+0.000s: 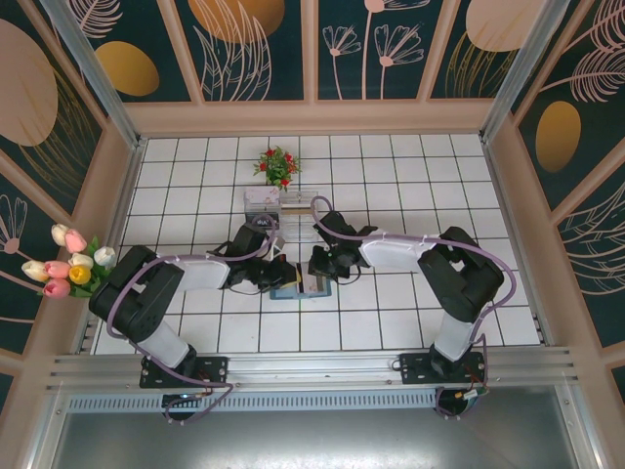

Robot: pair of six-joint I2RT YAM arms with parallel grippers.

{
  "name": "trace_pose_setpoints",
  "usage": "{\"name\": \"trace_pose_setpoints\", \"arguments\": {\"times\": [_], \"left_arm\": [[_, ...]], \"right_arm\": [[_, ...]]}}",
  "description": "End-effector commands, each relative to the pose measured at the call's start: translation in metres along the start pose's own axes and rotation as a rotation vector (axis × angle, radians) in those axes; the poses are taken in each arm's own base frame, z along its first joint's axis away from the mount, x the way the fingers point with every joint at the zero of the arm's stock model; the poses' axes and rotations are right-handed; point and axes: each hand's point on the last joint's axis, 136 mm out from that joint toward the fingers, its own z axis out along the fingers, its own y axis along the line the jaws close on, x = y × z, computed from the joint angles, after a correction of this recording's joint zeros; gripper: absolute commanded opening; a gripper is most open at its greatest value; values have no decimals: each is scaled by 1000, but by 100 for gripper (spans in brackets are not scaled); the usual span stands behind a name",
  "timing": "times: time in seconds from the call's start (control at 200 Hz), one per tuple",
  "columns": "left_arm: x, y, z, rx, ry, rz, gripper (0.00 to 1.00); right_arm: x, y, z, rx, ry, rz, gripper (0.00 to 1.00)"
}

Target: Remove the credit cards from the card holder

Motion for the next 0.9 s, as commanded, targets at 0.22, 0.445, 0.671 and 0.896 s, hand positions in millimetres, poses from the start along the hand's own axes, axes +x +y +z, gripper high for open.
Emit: {"name": "trace_pose_setpoints", "arguments": {"times": [0.22, 0.445, 0.671, 0.896], "left_arm": [[9, 6, -36, -151, -34, 83, 0], [-2, -12, -82, -257, -151, 176, 0], [-42, -46, -136, -449, -296, 355, 0], [-88, -110, -183, -516, -455, 603, 0]], "right_arm": [[9, -10, 0, 16, 2, 7, 21], [-11, 37, -33, -153, -94, -56, 27], [-40, 75, -89, -274, -255, -117, 52], [-71, 57, -135, -279, -417, -78, 80]]}}
